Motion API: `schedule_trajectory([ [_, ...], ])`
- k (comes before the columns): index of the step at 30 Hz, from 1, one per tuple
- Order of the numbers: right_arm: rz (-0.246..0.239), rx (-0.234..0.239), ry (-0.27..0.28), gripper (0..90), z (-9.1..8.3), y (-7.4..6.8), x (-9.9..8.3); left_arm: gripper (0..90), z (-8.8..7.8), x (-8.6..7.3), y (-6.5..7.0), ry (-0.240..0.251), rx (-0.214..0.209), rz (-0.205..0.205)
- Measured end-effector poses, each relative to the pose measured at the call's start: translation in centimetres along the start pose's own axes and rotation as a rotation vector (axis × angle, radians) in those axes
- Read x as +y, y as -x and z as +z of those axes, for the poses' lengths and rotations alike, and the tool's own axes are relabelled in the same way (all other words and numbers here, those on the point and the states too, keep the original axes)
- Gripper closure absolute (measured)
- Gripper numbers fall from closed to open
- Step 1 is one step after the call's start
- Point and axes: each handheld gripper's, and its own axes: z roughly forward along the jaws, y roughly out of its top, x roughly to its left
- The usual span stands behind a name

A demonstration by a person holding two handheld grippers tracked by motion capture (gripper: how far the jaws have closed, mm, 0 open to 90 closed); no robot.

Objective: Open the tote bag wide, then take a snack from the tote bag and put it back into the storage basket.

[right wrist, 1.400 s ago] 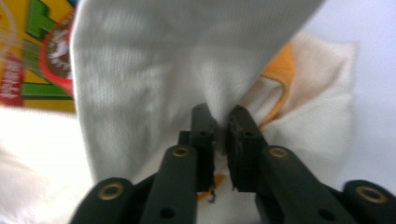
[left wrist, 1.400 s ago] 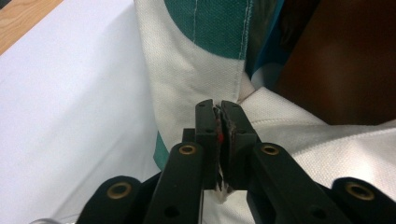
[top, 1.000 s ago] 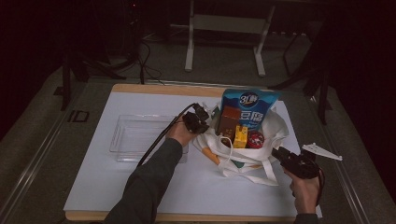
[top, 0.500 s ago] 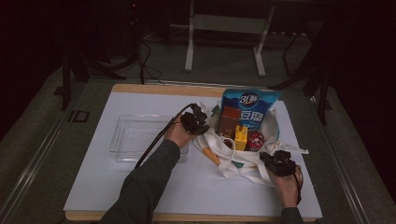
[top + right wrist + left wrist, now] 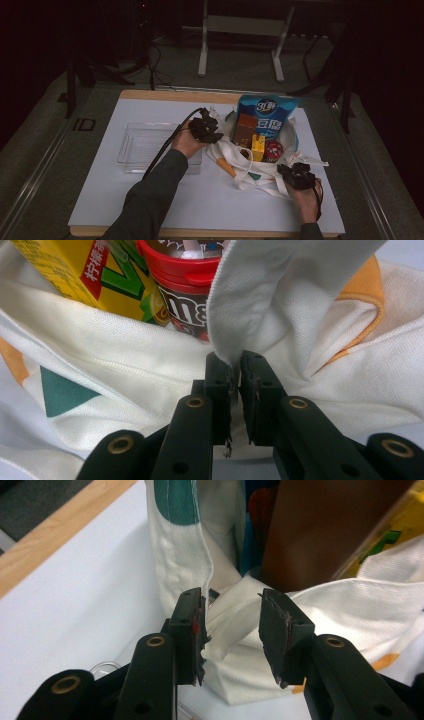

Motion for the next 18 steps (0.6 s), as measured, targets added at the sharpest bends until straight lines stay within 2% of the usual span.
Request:
schedule_trajectory([
  [6,-0.007,0.000,-0.003,81.7,0.0,0.1,0.0,62.2,-1.5,0.6,0.1,0.045,-0.012,0.025],
  [12,-0.006,0.000,-0.004,81.4,0.0,0.1,-0.1,62.2,-2.4,1.1,0.4,0.074,-0.051,0.046],
  [18,-0.007,0.000,-0.004,81.1,0.0,0.1,-0.1,63.0,-3.0,1.7,0.5,0.113,-0.093,0.088],
])
